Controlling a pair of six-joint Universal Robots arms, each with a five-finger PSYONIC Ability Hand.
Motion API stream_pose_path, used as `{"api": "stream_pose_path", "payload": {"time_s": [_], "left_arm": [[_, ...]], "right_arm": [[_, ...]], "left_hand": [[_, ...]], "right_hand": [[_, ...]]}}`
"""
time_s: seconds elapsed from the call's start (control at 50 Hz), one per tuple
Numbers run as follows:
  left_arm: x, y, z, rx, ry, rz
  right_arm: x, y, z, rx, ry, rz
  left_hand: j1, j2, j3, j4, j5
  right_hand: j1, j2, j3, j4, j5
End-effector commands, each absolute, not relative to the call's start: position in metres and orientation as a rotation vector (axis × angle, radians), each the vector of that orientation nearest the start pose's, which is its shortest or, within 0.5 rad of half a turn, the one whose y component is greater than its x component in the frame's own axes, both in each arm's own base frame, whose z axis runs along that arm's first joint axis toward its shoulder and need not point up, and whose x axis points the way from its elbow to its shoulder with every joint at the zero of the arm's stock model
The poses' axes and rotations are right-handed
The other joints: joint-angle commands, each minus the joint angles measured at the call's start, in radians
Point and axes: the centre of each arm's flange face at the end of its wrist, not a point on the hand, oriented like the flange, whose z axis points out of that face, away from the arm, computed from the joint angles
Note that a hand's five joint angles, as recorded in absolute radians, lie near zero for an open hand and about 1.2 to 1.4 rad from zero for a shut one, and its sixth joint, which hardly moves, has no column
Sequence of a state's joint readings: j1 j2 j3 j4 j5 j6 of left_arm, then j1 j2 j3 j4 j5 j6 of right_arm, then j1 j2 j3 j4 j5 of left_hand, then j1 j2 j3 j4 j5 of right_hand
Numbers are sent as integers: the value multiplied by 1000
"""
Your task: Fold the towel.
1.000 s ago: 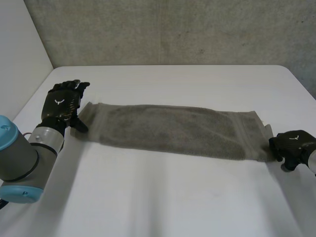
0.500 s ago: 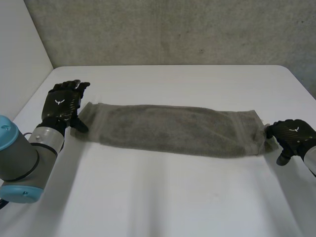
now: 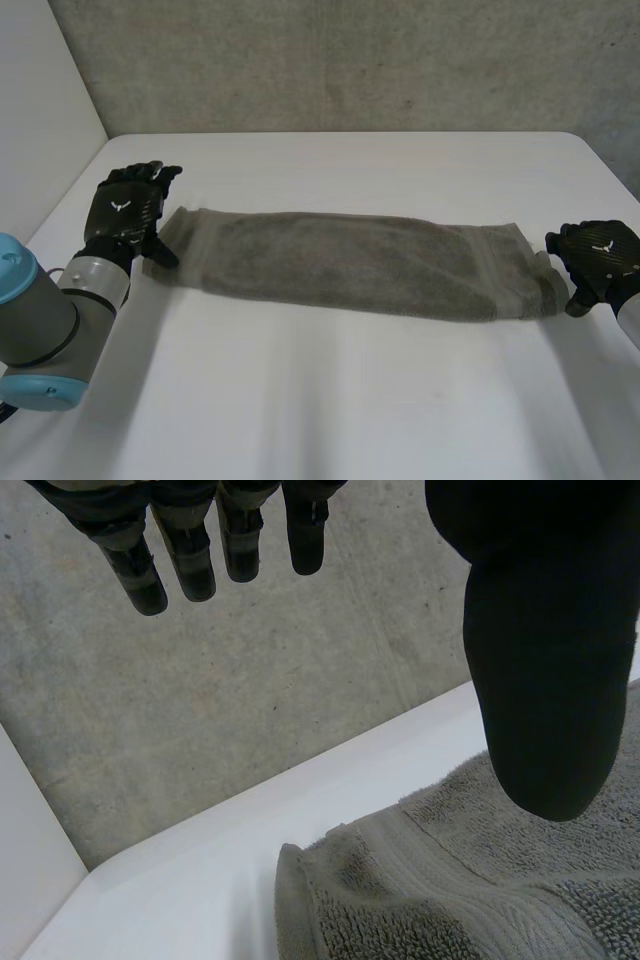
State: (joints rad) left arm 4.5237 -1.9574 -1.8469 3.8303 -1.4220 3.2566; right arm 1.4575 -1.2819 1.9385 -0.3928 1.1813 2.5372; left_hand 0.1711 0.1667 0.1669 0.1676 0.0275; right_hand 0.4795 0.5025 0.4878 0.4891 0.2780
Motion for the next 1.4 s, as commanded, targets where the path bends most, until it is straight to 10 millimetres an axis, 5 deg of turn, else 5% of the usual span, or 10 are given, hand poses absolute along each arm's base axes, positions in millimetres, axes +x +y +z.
{"api": "stream_pose_path", "payload": {"time_s": [0.02, 0.32, 0.48, 0.6, 0.74, 0.88, 0.92, 1.14, 1.22, 1.4], "left_arm": [[-208, -319, 162, 523, 2253, -2352], [-208, -319, 163, 523, 2251, -2353], [-208, -319, 163, 523, 2251, -2353], [-208, -319, 165, 522, 2247, -2357], [-209, -317, 168, 526, 2244, -2365], [-213, -313, 180, 540, 2211, -2405], [-213, -313, 183, 539, 2201, -2414], [-226, -307, 196, 583, 2159, -2480], [-233, -305, 198, 608, 2153, -2498], [-247, -302, 190, 658, 2178, -2502]], "right_arm": [[140, -312, 142, -1036, 2374, -1953], [141, -329, 121, -1034, 2399, -1891], [136, -334, 125, -1016, 2415, -1918], [120, -335, 152, -963, 2455, -1990], [52, -362, 185, -893, 2626, -2119], [46, -375, 210, -1014, 2633, -2200], [55, -377, 216, -1033, 2601, -2219], [248, -326, 258, -1429, 1882, -2318], [334, -280, 240, -1560, 1597, -2210], [411, -224, 180, -1676, 1377, -2046]], "left_hand": [[4, 9, 8, 8, -27], [4, 9, 8, 8, -27], [4, 9, 8, 8, -27], [4, 9, 8, 8, -27], [4, 9, 8, 8, -27], [3, 8, 8, 7, -27], [3, 8, 8, 7, -27], [4, 9, 8, 8, -27], [7, 12, 11, 11, -24], [10, 15, 14, 14, -21]], "right_hand": [[-28, -51, -36, -37, -1], [166, 143, 158, 157, 193], [917, 894, 908, 907, 944], [917, 894, 908, 907, 944], [917, 894, 908, 907, 944], [917, 894, 908, 907, 944], [917, 894, 908, 907, 944], [917, 894, 908, 907, 944], [917, 894, 908, 907, 944], [917, 894, 908, 907, 944]]}}
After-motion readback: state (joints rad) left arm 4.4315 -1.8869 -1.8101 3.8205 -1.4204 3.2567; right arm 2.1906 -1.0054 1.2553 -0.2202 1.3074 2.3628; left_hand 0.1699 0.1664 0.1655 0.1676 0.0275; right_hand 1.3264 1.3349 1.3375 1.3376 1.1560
